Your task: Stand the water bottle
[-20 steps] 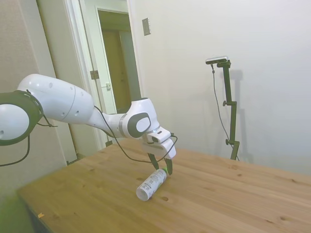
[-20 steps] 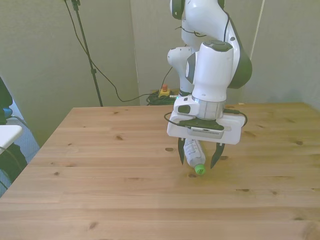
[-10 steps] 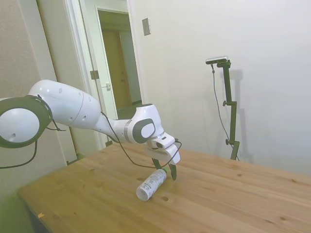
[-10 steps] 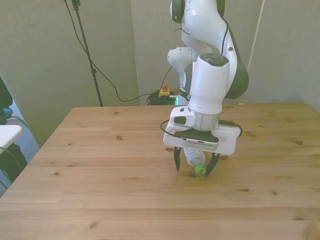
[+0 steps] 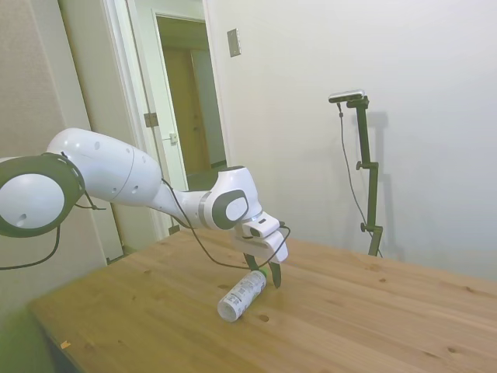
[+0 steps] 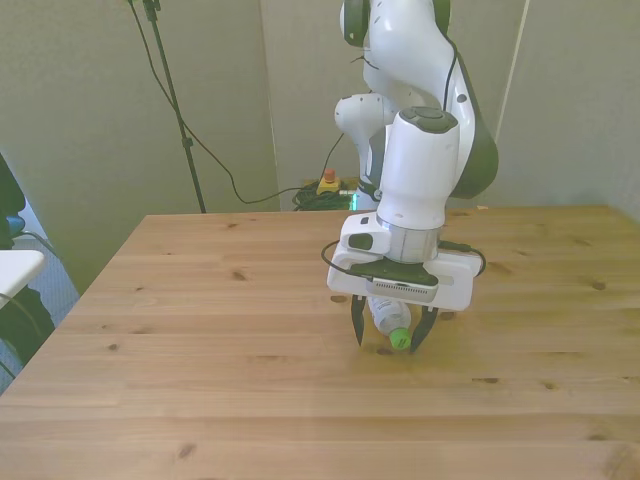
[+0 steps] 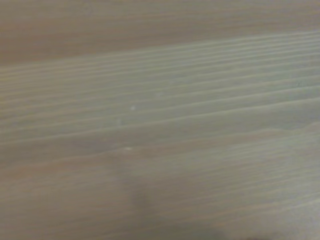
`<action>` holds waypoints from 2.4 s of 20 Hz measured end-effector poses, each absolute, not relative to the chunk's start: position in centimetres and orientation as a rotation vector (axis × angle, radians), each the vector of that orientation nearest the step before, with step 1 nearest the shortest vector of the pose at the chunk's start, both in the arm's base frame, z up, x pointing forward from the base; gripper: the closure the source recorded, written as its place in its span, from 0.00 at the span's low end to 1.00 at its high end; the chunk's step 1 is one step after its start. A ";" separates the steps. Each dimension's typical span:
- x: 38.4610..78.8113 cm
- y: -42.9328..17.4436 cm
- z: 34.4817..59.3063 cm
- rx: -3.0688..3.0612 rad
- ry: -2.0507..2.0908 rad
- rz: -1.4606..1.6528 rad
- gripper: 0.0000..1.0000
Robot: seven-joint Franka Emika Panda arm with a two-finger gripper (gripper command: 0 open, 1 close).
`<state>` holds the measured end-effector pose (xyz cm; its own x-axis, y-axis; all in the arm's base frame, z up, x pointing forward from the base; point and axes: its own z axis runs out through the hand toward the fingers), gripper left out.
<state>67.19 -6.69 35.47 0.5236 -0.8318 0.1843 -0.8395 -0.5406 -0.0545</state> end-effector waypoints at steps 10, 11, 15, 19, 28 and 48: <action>67.8 -6.3 36.9 2.710 -1.487 0.294 1.00; 67.8 -6.3 36.8 2.709 -1.487 0.292 1.00; 67.7 -6.5 36.5 2.706 -1.490 0.282 1.00; 67.7 -6.6 36.6 2.709 -1.515 0.272 1.00; 65.0 -3.0 45.0 2.738 -1.646 0.427 1.00; 61.3 -2.2 49.5 2.374 -1.969 1.199 1.00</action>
<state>61.29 -2.18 49.54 0.0361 -0.9083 0.4168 -0.7873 -0.2827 -0.5479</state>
